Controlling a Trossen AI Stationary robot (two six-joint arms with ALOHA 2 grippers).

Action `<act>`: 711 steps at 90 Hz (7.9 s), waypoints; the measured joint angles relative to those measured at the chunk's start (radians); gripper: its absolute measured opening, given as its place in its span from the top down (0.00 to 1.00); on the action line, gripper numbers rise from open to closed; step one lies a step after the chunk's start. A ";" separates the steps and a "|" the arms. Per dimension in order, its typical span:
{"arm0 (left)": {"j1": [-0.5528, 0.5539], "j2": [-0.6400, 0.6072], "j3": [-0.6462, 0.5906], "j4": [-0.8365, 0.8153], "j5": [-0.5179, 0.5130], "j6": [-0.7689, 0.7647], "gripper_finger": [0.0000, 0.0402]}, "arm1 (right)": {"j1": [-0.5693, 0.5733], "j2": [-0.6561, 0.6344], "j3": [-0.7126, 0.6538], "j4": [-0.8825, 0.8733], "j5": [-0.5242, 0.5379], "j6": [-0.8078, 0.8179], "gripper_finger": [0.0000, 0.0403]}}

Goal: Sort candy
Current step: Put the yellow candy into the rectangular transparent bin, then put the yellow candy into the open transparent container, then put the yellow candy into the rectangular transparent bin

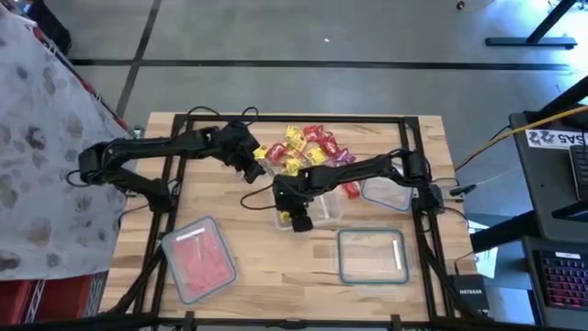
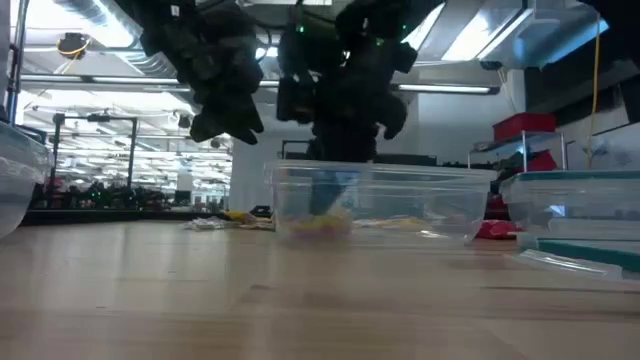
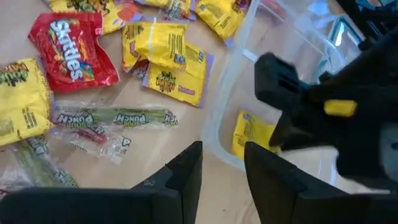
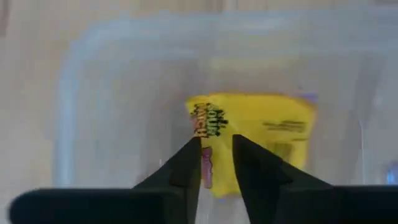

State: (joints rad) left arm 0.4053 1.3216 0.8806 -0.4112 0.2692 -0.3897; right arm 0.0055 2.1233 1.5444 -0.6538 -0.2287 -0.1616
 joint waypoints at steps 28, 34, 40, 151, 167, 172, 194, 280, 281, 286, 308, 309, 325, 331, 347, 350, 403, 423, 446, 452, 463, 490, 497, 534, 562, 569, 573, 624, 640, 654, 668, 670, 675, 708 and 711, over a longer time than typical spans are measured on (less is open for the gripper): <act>-0.006 0.000 0.000 0.003 0.000 -0.009 0.74 | -0.001 0.012 -0.001 0.051 0.194 0.001 0.98; -0.013 0.000 0.000 0.003 0.000 -0.011 0.74 | -0.002 0.011 0.000 0.058 0.216 0.000 0.97; -0.024 0.000 0.000 0.008 0.000 -0.011 0.74 | -0.002 0.011 0.000 0.058 0.234 0.000 0.96; -0.079 -0.001 0.000 -0.088 0.000 0.005 0.74 | -0.373 -0.258 0.206 -0.411 0.252 0.023 0.83; -0.079 -0.001 0.000 -0.108 0.000 -0.026 0.74 | -0.475 -0.257 0.051 -0.321 0.214 0.050 0.57; -0.079 -0.001 0.000 -0.111 0.000 -0.027 0.74 | -0.492 -0.256 0.001 -0.305 0.197 0.045 0.51; -0.079 -0.001 0.000 -0.110 0.000 -0.030 0.74 | -0.475 -0.256 -0.224 -0.158 0.121 -0.030 0.39; -0.077 -0.001 0.000 -0.114 -0.019 -0.043 0.74 | -0.337 -0.256 -0.368 -0.001 0.184 -0.035 0.93; -0.077 -0.001 0.000 -0.115 -0.019 -0.045 0.74 | -0.337 -0.256 -0.368 -0.002 0.184 -0.031 0.94; -0.077 -0.001 0.000 -0.125 -0.019 -0.047 0.74 | -0.337 -0.257 -0.358 -0.017 0.184 -0.022 0.98; -0.077 -0.001 0.000 -0.204 -0.019 -0.048 0.74 | -0.339 -0.266 -0.268 -0.096 0.258 -0.015 0.99; -0.077 -0.001 0.000 -0.210 -0.020 -0.049 0.74 | -0.339 -0.268 -0.263 -0.102 0.268 -0.016 0.99; -0.078 -0.001 0.000 -0.320 -0.041 -0.059 0.74 | -0.340 -0.303 -0.124 -0.230 0.369 -0.019 1.00; -0.079 -0.001 0.000 -0.368 -0.048 -0.060 0.74 | -0.336 -0.303 -0.047 -0.290 0.347 -0.007 1.00; -0.113 0.002 -0.030 -0.361 -0.048 -0.086 0.74 | -0.287 -0.306 0.072 -0.282 0.094 0.140 1.00; -0.123 0.006 -0.045 -0.330 -0.042 -0.104 0.74 | -0.271 -0.306 0.073 -0.262 0.045 0.170 1.00; -0.213 0.103 -0.214 0.295 0.016 -0.379 0.74 | -0.094 -0.075 0.032 0.000 -0.083 0.287 1.00; -0.215 0.092 -0.214 0.243 0.067 -0.392 0.74 | -0.133 -0.075 0.034 -0.003 -0.012 0.281 1.00; -0.230 0.090 -0.214 0.241 0.064 -0.389 0.74 | -0.137 -0.075 0.034 0.004 0.081 0.241 1.00; -0.230 0.090 -0.214 0.239 0.062 -0.388 0.74 | -0.136 -0.073 0.034 0.004 0.088 0.242 1.00; -0.230 0.090 -0.214 0.236 0.060 -0.388 0.74 | -0.137 -0.061 0.034 -0.006 0.076 0.275 1.00; -0.228 0.090 -0.214 0.237 0.051 -0.383 0.74 | -0.137 -0.042 0.034 0.031 0.069 0.344 0.76; -0.228 0.090 -0.214 0.239 0.048 -0.383 0.74 | -0.137 -0.042 0.034 0.021 0.045 0.345 0.67; -0.227 0.090 -0.214 0.241 0.033 -0.388 0.74 | -0.278 -0.176 0.165 -0.138 0.150 0.256 0.53; -0.206 0.090 -0.214 0.244 0.029 -0.396 0.74 | -0.388 -0.083 0.117 -0.115 0.018 0.321 0.45; -0.206 0.090 -0.214 0.244 0.037 -0.413 0.74 | -0.383 -0.053 0.117 -0.075 0.015 0.345 0.38; -0.206 0.090 -0.214 0.241 0.047 -0.422 0.74 | -0.380 -0.031 0.118 -0.052 0.023 0.369 0.34; -0.192 0.090 -0.213 0.228 0.117 -0.441 0.74 | -0.357 0.081 0.117 -0.020 0.151 0.449 0.61; -0.193 0.090 -0.213 0.228 0.119 -0.441 0.74 | -0.345 0.080 0.118 -0.024 0.161 0.446 0.91; -0.193 0.090 -0.213 0.228 0.119 -0.441 0.74 | -0.345 0.055 0.141 -0.113 0.151 0.442 0.96; -0.193 0.090 -0.213 0.229 0.118 -0.438 0.74 | -0.345 -0.042 0.205 -0.203 0.176 0.356 0.99; -0.193 0.090 -0.213 0.230 0.117 -0.437 0.74 | -0.345 -0.059 0.214 -0.213 0.176 0.342 0.99; -0.193 0.090 -0.213 0.234 0.117 -0.432 0.74 | -0.339 -0.093 0.237 -0.243 0.176 0.316 0.99; -0.194 0.090 -0.213 0.234 0.116 -0.380 0.74 | -0.182 -0.214 0.250 -0.389 0.052 -0.012 1.00; -0.195 0.090 -0.213 0.233 0.117 -0.377 0.74 | -0.159 -0.213 0.234 -0.384 0.052 -0.030 1.00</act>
State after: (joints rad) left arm 0.2107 1.4117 0.6674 -0.1780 0.3859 -0.7668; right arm -0.1539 1.9099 1.7787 -1.0376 -0.1762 -0.1918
